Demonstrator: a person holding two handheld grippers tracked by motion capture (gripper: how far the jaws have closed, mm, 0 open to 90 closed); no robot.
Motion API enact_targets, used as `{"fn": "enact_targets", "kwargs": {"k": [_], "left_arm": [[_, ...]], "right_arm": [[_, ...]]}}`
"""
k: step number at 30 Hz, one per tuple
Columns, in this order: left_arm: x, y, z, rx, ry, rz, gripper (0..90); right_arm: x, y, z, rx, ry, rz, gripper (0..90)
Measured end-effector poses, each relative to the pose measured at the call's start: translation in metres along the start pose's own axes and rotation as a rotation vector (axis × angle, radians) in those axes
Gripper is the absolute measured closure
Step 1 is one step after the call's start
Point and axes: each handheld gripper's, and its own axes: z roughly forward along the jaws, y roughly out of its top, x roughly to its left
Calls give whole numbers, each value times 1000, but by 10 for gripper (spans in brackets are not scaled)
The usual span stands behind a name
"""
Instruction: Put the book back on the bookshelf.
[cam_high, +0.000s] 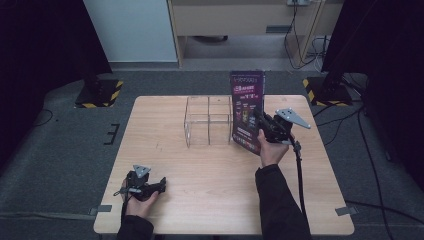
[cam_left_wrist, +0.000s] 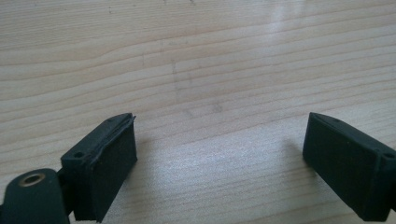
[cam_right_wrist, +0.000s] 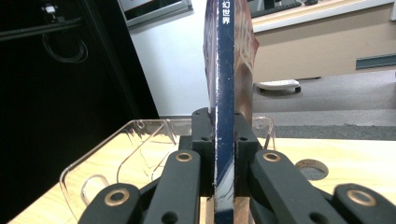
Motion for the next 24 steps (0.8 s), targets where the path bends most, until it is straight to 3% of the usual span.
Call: {"fn": "enact_targets", "kwargs": {"k": [6, 15, 24], "left_arm": [[0, 0, 0, 0, 0, 0, 90], [0, 0, 0, 0, 0, 0, 89], [0, 0, 0, 0, 0, 0, 89]], "right_arm": [[3, -8, 3, 0, 0, 1, 843], [8, -13, 4, -9, 5, -40, 842], [6, -12, 10, -33, -7, -30, 842]]}}
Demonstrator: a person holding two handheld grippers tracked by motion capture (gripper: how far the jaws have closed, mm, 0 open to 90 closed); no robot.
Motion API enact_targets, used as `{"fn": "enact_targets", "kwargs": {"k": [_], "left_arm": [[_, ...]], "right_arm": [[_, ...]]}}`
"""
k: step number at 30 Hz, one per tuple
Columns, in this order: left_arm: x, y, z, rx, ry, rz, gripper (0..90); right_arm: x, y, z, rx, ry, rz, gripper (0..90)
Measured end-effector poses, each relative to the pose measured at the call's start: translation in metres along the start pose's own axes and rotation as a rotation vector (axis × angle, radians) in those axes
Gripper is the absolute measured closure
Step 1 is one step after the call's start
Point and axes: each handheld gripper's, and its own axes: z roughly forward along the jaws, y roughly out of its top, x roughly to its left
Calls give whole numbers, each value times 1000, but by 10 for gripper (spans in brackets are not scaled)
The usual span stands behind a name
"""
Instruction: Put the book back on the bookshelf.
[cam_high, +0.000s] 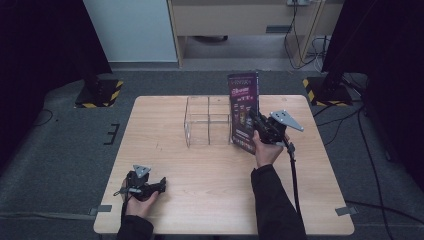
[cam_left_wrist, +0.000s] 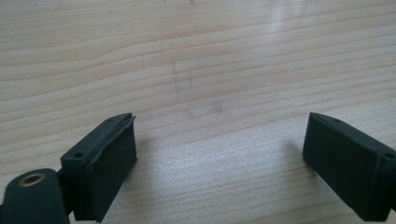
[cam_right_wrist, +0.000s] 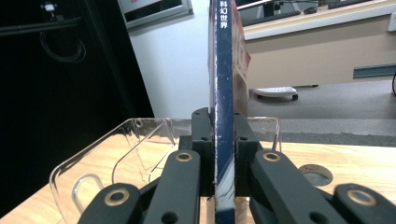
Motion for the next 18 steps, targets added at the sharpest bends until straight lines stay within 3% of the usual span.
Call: {"fn": "enact_targets", "kwargs": {"k": [12, 18], "left_arm": [[0, 0, 0, -1, 1, -1, 88], [0, 0, 0, 0, 1, 0, 86]], "right_arm": [[1, -11, -3, -37, -22, -17, 841], [2, -13, -9, -3, -9, -22, 835]]}}
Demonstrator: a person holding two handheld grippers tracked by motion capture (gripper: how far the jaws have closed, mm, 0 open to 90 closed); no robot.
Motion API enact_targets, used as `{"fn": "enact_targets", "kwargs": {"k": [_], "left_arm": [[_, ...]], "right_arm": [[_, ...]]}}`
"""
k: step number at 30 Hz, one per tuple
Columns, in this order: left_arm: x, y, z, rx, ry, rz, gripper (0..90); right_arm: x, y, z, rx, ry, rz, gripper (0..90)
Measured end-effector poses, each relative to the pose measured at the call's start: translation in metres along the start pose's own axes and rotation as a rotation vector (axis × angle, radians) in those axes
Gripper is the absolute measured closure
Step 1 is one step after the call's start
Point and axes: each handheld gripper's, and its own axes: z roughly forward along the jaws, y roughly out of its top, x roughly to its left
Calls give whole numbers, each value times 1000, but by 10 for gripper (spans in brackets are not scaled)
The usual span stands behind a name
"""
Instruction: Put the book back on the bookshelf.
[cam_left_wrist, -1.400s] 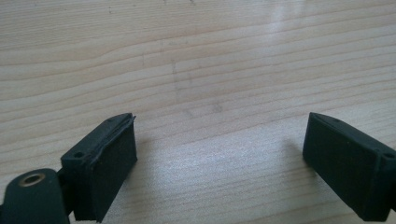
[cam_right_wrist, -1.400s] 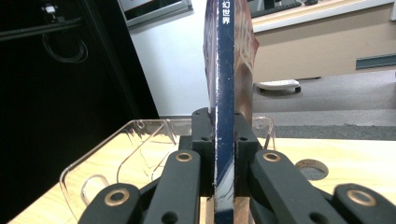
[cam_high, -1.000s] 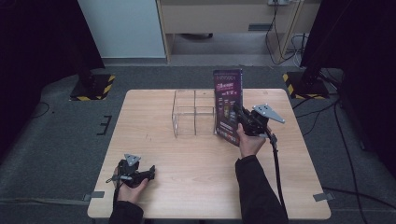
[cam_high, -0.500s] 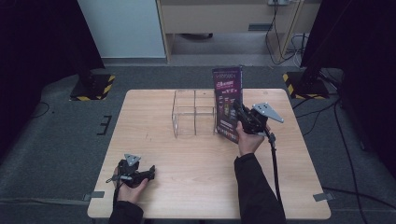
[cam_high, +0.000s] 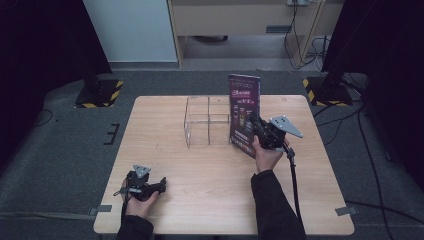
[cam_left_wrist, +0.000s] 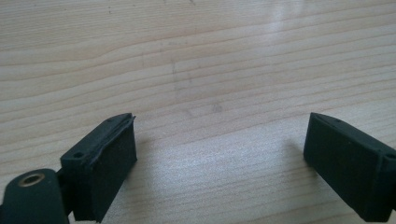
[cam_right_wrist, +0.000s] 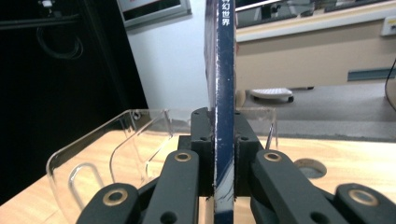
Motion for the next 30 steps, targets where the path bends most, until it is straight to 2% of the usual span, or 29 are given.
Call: {"fn": "enact_targets", "kwargs": {"k": [2, 9, 20, 30], "left_arm": [[0, 0, 0, -1, 0, 0, 86], [0, 0, 0, -1, 0, -1, 86], [0, 0, 0, 0, 1, 0, 85], [0, 0, 0, 0, 0, -2, 85]], "right_arm": [[-1, -2, -3, 14, 20, 7, 831], [-8, -2, -12, 64, 39, 0, 826], [-14, -8, -34, 127, 82, -36, 822], [-17, -18, -58, 206, 106, -29, 824]]}}
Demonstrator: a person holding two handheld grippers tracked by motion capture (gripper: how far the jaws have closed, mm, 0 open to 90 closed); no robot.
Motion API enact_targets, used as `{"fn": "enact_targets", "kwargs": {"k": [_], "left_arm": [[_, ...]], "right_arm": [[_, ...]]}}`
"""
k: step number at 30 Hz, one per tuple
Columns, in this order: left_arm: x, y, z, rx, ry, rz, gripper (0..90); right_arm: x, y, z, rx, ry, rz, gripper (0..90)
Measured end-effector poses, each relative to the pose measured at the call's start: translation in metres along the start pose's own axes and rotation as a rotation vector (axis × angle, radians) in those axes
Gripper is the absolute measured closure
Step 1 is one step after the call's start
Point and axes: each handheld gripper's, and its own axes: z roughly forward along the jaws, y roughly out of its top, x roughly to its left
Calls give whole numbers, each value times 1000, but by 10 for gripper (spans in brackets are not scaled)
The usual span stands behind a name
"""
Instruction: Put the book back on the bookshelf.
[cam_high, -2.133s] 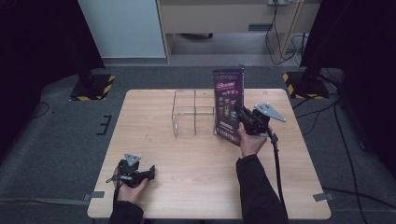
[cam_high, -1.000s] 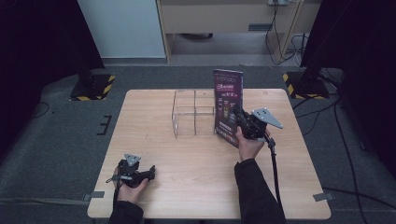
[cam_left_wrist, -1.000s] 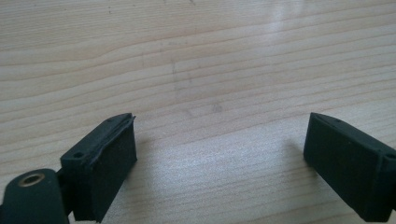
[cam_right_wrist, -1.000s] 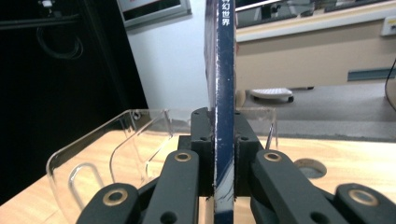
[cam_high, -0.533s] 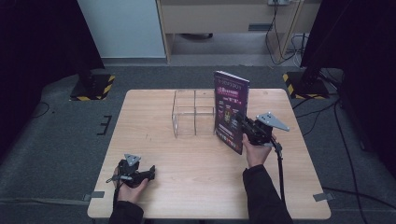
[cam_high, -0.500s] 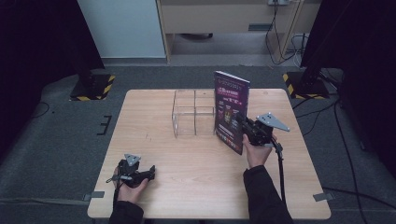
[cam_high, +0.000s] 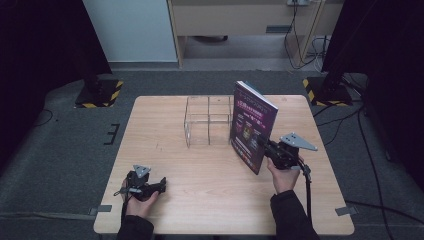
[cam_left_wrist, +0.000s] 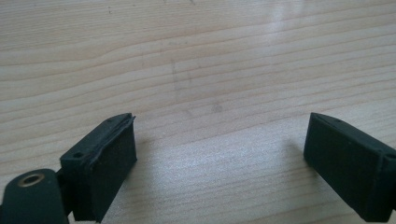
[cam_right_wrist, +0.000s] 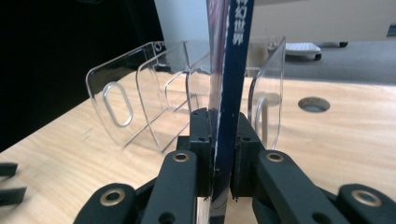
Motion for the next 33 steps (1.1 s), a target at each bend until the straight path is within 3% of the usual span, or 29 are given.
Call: {"fn": "enact_targets", "kwargs": {"k": [9, 16, 24, 30, 33], "left_arm": [[0, 0, 0, 1, 0, 1, 85], [0, 0, 0, 1, 0, 1, 85], [0, 0, 0, 1, 0, 1, 85], [0, 0, 0, 1, 0, 1, 85], [0, 0, 0, 1, 0, 1, 85]], "right_arm": [[-2, -20, -14, 37, 9, 17, 823], [-5, -23, -20, 39, 6, 19, 808], [-7, -15, -30, 15, -10, 0, 787], [-8, 5, -42, -59, -8, 4, 773], [-8, 17, -47, -69, -16, 0, 770]]}}
